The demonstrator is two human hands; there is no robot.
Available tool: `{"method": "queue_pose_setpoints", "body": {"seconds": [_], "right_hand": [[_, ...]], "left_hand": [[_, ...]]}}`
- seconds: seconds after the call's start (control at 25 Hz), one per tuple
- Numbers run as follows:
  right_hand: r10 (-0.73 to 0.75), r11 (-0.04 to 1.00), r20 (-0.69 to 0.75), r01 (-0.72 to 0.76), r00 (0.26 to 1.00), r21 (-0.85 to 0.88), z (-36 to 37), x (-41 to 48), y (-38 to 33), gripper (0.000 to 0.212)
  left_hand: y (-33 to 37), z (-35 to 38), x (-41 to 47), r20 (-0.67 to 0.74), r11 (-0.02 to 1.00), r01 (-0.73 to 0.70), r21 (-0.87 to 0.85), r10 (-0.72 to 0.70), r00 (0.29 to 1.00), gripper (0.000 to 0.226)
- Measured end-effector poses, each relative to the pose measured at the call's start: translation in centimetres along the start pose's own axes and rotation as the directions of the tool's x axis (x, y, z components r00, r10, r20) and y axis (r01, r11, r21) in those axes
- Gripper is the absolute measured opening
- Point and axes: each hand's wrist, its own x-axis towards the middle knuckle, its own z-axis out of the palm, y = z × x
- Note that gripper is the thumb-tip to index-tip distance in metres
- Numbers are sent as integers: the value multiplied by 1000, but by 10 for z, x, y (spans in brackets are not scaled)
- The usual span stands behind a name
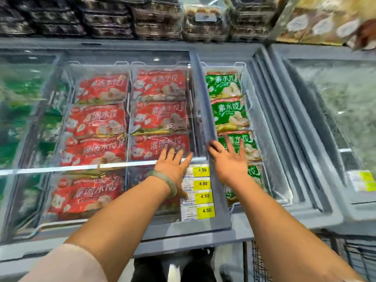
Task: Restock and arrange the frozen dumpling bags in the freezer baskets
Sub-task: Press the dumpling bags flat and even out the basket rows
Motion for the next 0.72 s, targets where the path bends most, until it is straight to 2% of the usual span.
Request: {"method": "queue_pose_setpoints", "body": {"seconds": [0.2, 0.36, 0.6, 0.72], "right_hand": [[22, 999, -12, -21, 1000, 24, 11, -2, 57, 56], [55, 998, -8, -55, 998, 7, 16, -4, 103, 59], [118, 992, -47, -120, 992, -32, 29, -12, 177, 66], [157, 986, -46, -159, 986, -47, 38, -13, 220, 68]], "left_hand": [[40, -32, 30, 16, 988, -59, 146, 57, 998, 127], [69, -54, 54, 26, 964, -114, 238, 111, 993, 118], [138, -78, 95, 69, 984, -115, 136, 106, 992, 113], [172, -90, 118, 81, 987, -153, 46, 149, 985, 113]]}}
